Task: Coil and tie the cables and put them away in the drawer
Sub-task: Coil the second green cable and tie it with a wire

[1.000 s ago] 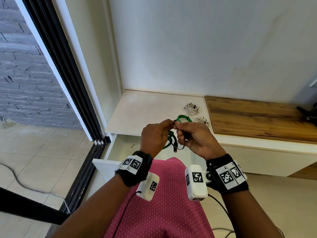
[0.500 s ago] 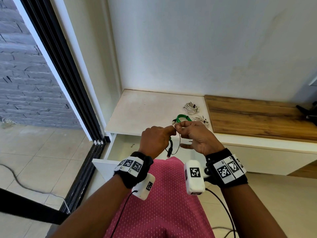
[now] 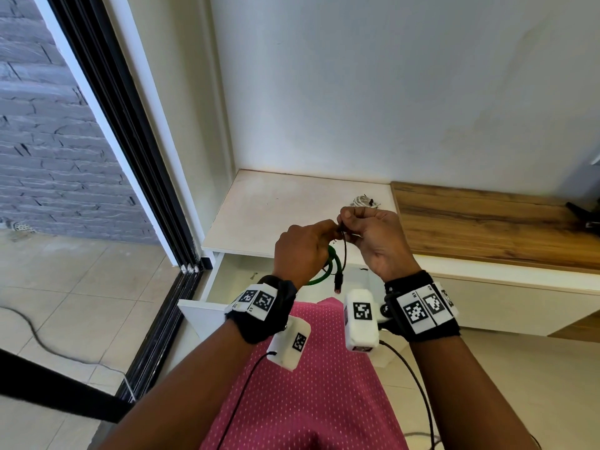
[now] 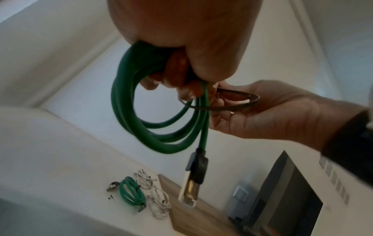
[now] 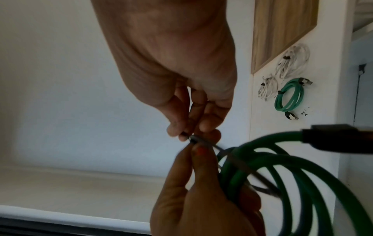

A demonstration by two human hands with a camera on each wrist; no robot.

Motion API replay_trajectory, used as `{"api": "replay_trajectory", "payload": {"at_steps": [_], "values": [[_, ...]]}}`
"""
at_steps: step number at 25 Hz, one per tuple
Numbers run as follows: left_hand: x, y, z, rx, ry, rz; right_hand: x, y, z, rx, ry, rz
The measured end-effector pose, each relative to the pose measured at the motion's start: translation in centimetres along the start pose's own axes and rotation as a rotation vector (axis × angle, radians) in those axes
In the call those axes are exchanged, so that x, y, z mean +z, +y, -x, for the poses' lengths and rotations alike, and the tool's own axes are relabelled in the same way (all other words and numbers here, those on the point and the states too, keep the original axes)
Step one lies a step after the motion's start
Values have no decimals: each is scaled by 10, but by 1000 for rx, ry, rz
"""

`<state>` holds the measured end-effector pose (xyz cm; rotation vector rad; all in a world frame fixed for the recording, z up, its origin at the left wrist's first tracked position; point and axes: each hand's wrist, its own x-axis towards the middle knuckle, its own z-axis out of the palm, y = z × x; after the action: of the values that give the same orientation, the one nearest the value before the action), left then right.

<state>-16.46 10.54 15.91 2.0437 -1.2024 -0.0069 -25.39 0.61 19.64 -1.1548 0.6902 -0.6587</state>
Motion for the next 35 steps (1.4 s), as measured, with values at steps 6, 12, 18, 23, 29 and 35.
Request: {"api": "replay_trajectory", "payload": {"at_steps": [6, 12, 18, 23, 29, 35], "values": [[8, 9, 9, -325, 116, 650, -1, -1, -3, 67, -35, -33], [0, 7, 9, -221, -58, 676, -4, 1, -6, 116, -29, 50], [0, 0, 13, -262, -198, 706, -9, -22, -27, 101, 119, -210], [-3, -3, 12, -302, -192, 591, -9, -20, -28, 78, 76, -333], [3, 1, 14, -348, -315, 596, 5, -6, -20, 187, -5, -467], [2, -5, 19, -359, -395, 667, 4, -12, -27, 200, 49, -544]]}}
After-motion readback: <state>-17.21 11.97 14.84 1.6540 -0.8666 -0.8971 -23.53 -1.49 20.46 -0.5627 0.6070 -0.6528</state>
